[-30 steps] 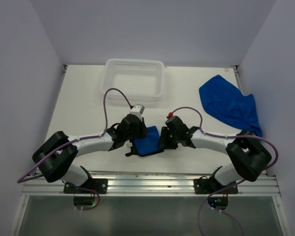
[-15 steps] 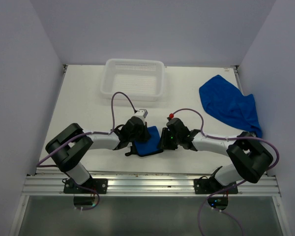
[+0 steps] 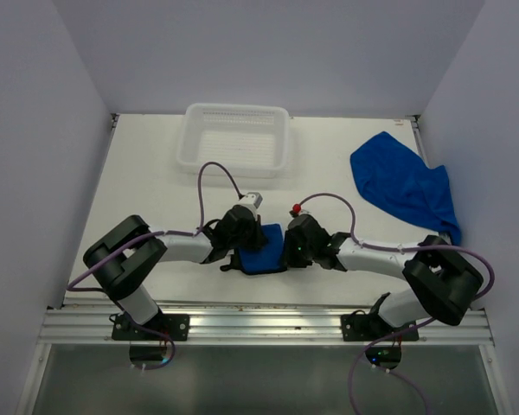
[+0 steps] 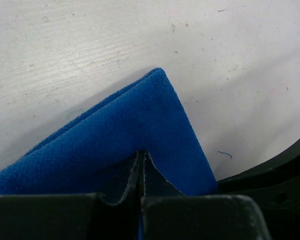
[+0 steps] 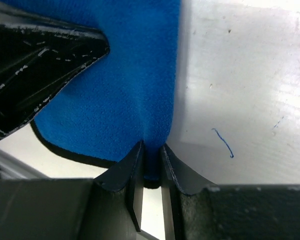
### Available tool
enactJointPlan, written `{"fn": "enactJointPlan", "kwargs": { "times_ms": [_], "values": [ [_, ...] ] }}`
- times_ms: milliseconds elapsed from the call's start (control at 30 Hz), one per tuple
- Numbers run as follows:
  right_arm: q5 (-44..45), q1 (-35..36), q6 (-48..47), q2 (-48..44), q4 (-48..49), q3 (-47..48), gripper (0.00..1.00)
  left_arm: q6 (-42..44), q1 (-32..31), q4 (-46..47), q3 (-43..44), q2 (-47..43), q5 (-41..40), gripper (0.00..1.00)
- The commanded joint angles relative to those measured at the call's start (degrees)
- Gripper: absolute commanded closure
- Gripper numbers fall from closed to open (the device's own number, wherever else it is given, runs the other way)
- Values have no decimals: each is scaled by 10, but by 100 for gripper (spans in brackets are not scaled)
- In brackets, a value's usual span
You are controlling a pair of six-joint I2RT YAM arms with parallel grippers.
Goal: Roll the towels
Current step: Roll the towel
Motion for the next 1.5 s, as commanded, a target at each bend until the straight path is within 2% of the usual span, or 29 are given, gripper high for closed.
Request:
{"fn": "enactJointPlan", "kwargs": {
  "times_ms": [0, 100, 200, 300, 333, 433, 533, 667, 800, 900, 1000, 1133, 1233, 1467],
  "values": [
    [90, 44, -41, -3, -123, 14, 79, -4, -3, -3, 16, -7, -6, 100],
    [128, 73, -40, -1, -148, 31, 83, -6, -3, -12, 22, -15, -6, 100],
    [151, 85, -36, 2, -163, 36, 92, -21, -1, -31, 28, -27, -7, 100],
    [172, 93, -40, 3, -171, 37, 94, -44, 10, -38, 26, -45, 17, 100],
    [178, 95, -42, 1, -171, 37, 95, -47, 13, -38, 25, -50, 26, 89],
    [185, 96, -55, -8, -180, 42, 98, -53, 19, -37, 26, -69, 37, 72],
    [205, 97, -72, -20, -202, 55, 99, -55, 22, -41, 35, -77, 49, 65],
    [230, 97, -97, -26, -240, 80, 100, -62, 24, -32, 39, -78, 59, 64],
    [243, 98, -116, -27, -269, 105, 100, -75, 24, -8, 37, -63, 80, 71],
    [251, 98, -134, -35, -288, 118, 100, -84, 24, 11, 38, -49, 100, 72],
    [262, 99, -149, -47, -291, 116, 100, -92, 24, 12, 51, -36, 111, 68],
    [281, 99, -165, -74, -261, 86, 100, -110, 24, -11, 85, -34, 123, 54],
    [284, 99, -174, -93, -237, 65, 100, -113, 24, -26, 114, -29, 135, 48],
    [296, 99, -188, -109, -227, 49, 100, -125, 24, -39, 156, -7, 156, 40]
  ]
}}
